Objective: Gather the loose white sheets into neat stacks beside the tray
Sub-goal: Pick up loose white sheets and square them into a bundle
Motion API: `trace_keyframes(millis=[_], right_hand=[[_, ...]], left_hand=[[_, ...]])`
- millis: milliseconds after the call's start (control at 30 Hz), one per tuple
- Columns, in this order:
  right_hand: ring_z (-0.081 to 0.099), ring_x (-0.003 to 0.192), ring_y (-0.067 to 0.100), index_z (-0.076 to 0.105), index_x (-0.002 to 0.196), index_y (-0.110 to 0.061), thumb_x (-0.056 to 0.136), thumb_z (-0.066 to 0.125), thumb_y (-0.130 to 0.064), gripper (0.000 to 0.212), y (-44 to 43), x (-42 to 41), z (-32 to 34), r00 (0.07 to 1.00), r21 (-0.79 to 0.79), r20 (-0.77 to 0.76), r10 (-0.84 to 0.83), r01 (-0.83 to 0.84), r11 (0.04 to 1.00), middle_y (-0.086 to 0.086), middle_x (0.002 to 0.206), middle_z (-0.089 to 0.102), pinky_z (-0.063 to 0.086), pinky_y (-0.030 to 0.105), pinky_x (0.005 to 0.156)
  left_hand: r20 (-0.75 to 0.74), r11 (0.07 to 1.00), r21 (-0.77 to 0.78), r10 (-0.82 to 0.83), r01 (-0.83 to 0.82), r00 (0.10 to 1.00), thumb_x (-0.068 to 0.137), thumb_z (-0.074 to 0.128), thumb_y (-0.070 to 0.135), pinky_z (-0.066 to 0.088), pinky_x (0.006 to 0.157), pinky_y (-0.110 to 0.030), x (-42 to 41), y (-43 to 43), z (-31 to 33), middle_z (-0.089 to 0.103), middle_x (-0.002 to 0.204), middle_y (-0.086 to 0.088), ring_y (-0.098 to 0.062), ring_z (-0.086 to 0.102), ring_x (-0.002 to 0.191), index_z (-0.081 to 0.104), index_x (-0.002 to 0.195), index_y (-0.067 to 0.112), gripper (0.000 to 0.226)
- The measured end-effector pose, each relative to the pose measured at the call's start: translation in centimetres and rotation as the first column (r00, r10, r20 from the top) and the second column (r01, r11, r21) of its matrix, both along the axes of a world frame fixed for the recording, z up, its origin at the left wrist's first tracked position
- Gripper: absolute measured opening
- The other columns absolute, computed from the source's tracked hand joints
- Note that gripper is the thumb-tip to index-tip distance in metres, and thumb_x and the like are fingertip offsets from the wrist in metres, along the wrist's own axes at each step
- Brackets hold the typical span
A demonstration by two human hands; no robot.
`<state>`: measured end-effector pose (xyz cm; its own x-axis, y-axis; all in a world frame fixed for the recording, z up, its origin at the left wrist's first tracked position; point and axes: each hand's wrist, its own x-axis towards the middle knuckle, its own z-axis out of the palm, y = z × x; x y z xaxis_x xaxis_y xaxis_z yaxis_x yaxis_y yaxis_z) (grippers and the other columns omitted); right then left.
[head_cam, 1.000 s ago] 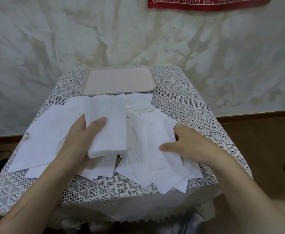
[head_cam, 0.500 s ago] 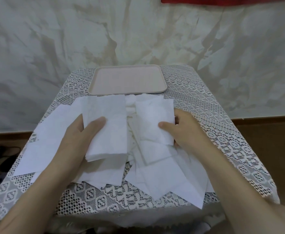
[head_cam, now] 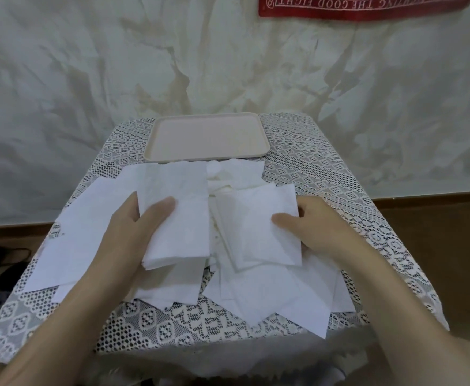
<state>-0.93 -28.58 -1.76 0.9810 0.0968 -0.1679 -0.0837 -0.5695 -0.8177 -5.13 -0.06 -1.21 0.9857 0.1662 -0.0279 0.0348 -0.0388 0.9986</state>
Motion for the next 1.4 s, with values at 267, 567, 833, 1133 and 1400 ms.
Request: trace_keyframes(millis=[267,567,833,1133,1400], right_hand=[[0.075,0.086,0.016,0.074,0.097,-0.025,0.087,0.074,-0.037,0.015,0.7,0.0,0.1,0.998,0.050,-0.002,-0.055,0.055,0.997,-0.009,0.090,0.078,0.060,0.046,0.086],[0.075,0.083,0.018,0.071,0.096,-0.025,0.094,0.068,-0.020,0.006,0.8,-0.1,0.6,1.000,0.100,-0.008,-0.017,0.018,0.995,-0.005,0.090,0.077,0.061,0.047,0.077],[0.074,0.072,0.006,0.072,0.090,-0.022,0.095,0.071,-0.021,0.005,0.1,-0.3,1.6,0.998,0.206,0.008,-0.058,0.055,0.977,-0.013,0.080,0.077,0.058,0.026,0.065],[0.077,0.089,0.022,0.076,0.105,-0.016,0.095,0.069,-0.012,0.013,3.1,-2.4,3.9,0.998,0.591,0.060,0.004,-0.039,0.806,0.003,0.099,0.080,0.061,0.034,0.069],[0.076,0.079,0.013,0.075,0.104,-0.018,0.094,0.071,-0.018,0.011,6.9,-2.6,3.2,0.995,0.480,0.102,0.004,-0.053,0.876,-0.004,0.092,0.079,0.053,0.025,0.055]], left_hand=[[-0.054,0.997,-0.031,0.062,-0.064,0.997,0.105,0.054,0.042,0.052,0.068,-0.036,0.4,-0.6,0.1,0.081,0.088,0.002,-0.014,0.076,0.074,0.071,0.110,0.023,0.027],[0.119,0.981,0.154,0.100,-0.118,0.988,0.106,0.057,0.035,0.052,0.060,-0.018,0.1,-0.9,-0.3,0.076,0.091,0.008,-0.005,0.071,0.076,0.069,0.107,0.024,0.017],[0.093,0.986,0.126,0.101,-0.113,0.991,0.105,0.059,0.034,0.053,0.064,-0.030,0.0,-0.7,-0.3,0.077,0.092,0.002,-0.007,0.071,0.072,0.068,0.107,0.022,0.016],[0.088,0.989,0.116,0.078,-0.088,0.993,0.105,0.058,0.034,0.056,0.068,-0.028,-0.1,-1.0,-0.1,0.078,0.096,0.006,-0.011,0.075,0.085,0.069,0.111,0.022,0.017],[0.086,0.991,0.112,0.070,-0.080,0.994,0.105,0.051,0.049,0.056,0.096,-0.050,-0.7,-1.6,0.3,0.078,0.106,-0.002,-0.023,0.073,0.102,0.072,0.110,0.018,0.037]])
